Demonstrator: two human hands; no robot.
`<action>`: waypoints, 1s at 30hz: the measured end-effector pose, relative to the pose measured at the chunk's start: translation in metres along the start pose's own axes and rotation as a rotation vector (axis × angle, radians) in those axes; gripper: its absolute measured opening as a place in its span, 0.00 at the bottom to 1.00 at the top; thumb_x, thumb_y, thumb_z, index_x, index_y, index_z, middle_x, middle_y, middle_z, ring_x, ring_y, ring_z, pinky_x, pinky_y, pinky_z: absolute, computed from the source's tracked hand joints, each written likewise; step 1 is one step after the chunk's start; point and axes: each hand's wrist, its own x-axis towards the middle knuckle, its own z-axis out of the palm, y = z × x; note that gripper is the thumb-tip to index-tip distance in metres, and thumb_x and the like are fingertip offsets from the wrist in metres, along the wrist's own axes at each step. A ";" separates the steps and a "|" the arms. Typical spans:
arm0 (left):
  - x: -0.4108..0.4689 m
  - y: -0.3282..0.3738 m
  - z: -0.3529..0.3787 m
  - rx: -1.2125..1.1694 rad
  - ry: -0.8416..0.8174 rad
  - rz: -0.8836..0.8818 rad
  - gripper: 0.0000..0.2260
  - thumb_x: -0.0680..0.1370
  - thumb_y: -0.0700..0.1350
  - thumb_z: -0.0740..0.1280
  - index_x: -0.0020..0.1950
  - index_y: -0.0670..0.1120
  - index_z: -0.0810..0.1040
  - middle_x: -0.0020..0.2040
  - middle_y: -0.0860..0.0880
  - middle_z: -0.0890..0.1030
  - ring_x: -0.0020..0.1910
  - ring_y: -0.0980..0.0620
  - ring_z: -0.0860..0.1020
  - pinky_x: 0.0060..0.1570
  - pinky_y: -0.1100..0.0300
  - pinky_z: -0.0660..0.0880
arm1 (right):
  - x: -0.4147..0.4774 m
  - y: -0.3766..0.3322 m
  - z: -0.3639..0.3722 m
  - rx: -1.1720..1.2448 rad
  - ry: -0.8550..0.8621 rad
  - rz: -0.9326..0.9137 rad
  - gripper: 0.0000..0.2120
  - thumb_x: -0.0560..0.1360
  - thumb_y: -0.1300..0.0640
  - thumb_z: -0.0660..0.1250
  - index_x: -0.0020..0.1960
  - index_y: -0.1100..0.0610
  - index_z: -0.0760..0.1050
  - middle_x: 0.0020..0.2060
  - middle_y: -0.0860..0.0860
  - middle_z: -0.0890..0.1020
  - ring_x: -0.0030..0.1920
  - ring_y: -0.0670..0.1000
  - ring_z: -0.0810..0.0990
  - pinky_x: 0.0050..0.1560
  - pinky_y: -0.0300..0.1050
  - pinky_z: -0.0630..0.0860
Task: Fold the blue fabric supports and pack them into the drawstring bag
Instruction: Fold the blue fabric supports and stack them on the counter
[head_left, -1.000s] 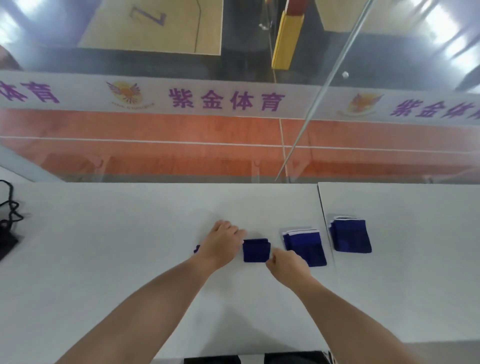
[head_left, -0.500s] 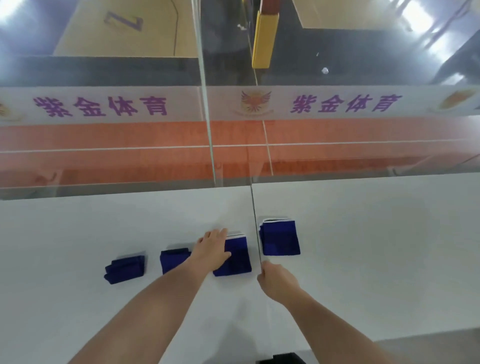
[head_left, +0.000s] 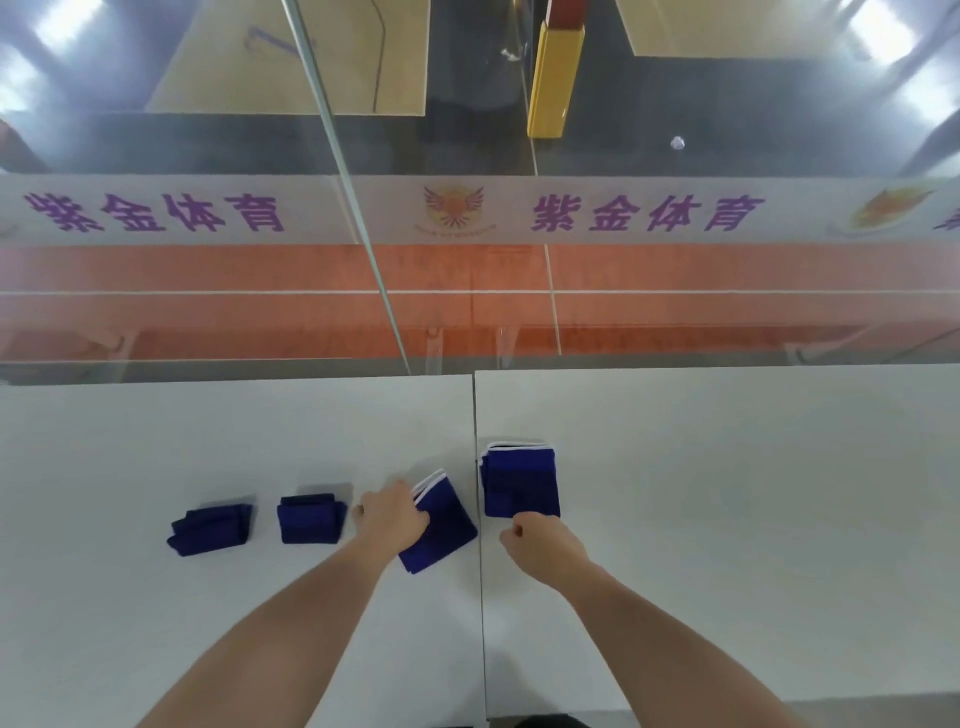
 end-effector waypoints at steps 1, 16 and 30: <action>-0.005 0.005 -0.005 -0.004 0.009 0.030 0.11 0.76 0.50 0.64 0.56 0.49 0.72 0.47 0.48 0.78 0.52 0.43 0.75 0.53 0.51 0.71 | 0.000 -0.003 -0.004 0.047 0.009 0.014 0.10 0.75 0.51 0.58 0.37 0.52 0.71 0.36 0.49 0.77 0.37 0.50 0.75 0.42 0.48 0.76; -0.046 0.045 -0.023 0.118 0.393 0.907 0.18 0.75 0.61 0.63 0.60 0.53 0.72 0.60 0.55 0.73 0.62 0.52 0.68 0.65 0.57 0.64 | -0.001 -0.013 -0.047 1.317 -0.116 0.239 0.14 0.79 0.66 0.65 0.65 0.64 0.74 0.54 0.62 0.84 0.47 0.59 0.84 0.44 0.51 0.82; -0.032 0.082 0.007 -0.899 -0.231 0.016 0.02 0.78 0.44 0.69 0.49 0.47 0.79 0.47 0.47 0.84 0.48 0.46 0.83 0.52 0.49 0.82 | 0.017 0.040 -0.038 0.744 0.176 0.225 0.21 0.78 0.54 0.69 0.69 0.60 0.73 0.56 0.52 0.82 0.54 0.53 0.81 0.55 0.49 0.79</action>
